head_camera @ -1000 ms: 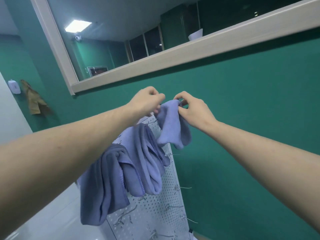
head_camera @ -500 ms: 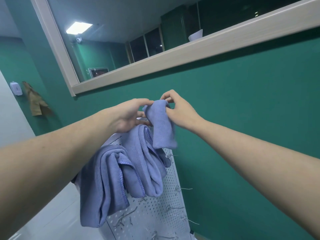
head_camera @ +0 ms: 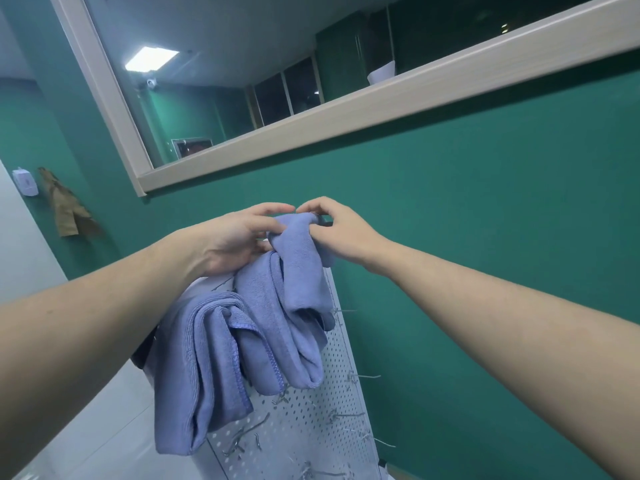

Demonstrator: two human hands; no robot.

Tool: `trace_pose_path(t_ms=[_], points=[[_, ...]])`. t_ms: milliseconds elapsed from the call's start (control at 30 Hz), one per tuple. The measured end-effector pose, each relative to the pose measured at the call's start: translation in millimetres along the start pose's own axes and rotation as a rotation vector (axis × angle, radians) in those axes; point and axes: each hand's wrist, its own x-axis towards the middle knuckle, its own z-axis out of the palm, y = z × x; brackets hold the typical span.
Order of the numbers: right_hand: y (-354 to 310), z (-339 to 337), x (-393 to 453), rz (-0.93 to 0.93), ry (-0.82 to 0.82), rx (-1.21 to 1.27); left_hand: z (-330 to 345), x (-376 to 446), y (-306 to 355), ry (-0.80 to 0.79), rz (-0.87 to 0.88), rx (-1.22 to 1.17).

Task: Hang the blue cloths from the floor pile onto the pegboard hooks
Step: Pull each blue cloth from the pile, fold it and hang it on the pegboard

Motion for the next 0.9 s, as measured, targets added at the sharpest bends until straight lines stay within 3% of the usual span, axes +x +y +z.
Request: trace_pose_path(t_ms=[167,367,667,767,833,900], points=[[7,4,7,0.100,0.014,0.009,11,13,1,0.138,0.029,0.040],[8,11,2,0.202,-0.086,0.255,0,15,-3,0.045,-0.022,0.044],[10,24,2,0.134,0.035,0.162,-1,2,-2,-0.048,-0.077,-0.008],[13,28,-2,0.109,0.165,0.129,-4,2,-6,-0.009,-0.066,0.033],[16,31,-7,0.177,0.242,0.096,-4,2,-8,-0.012,-0.063,0.037],[16,32,-12,0.313,0.175,0.130,-2,2,-9,-0.007,-0.063,0.025]])
